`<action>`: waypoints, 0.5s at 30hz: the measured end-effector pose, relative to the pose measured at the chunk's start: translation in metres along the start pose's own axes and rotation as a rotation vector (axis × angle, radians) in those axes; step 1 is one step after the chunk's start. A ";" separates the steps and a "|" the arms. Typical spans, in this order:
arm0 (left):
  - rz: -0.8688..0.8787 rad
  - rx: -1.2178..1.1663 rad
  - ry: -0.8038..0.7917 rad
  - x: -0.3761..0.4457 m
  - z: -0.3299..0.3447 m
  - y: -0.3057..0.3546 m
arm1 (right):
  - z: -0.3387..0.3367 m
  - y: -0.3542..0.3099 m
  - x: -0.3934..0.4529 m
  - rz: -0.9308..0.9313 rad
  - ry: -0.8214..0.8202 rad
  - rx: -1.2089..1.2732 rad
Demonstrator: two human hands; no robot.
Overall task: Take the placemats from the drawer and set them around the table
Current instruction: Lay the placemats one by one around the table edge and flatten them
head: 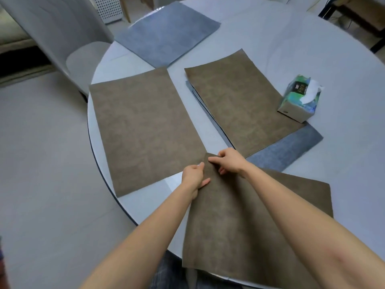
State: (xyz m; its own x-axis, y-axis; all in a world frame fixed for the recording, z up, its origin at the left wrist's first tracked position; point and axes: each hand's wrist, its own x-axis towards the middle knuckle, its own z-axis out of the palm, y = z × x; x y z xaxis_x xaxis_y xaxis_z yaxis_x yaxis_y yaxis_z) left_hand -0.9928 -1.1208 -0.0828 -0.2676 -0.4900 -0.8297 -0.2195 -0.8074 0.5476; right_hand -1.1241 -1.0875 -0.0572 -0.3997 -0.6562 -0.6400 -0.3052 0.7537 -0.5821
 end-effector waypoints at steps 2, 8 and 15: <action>0.044 -0.042 -0.005 -0.003 0.006 -0.001 | -0.004 0.004 -0.004 -0.013 0.028 0.096; 0.215 0.013 0.094 -0.008 0.025 -0.010 | -0.006 0.017 -0.005 -0.028 0.139 0.276; 0.197 -0.146 0.065 -0.019 0.021 -0.002 | -0.032 0.023 -0.015 -0.760 0.152 -0.511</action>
State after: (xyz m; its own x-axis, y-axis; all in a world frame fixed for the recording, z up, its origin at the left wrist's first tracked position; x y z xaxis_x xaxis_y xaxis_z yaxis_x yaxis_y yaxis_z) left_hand -1.0074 -1.1025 -0.0660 -0.2303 -0.6587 -0.7163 -0.0302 -0.7309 0.6818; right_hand -1.1529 -1.0590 -0.0454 -0.0341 -0.9959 -0.0832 -0.8608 0.0716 -0.5038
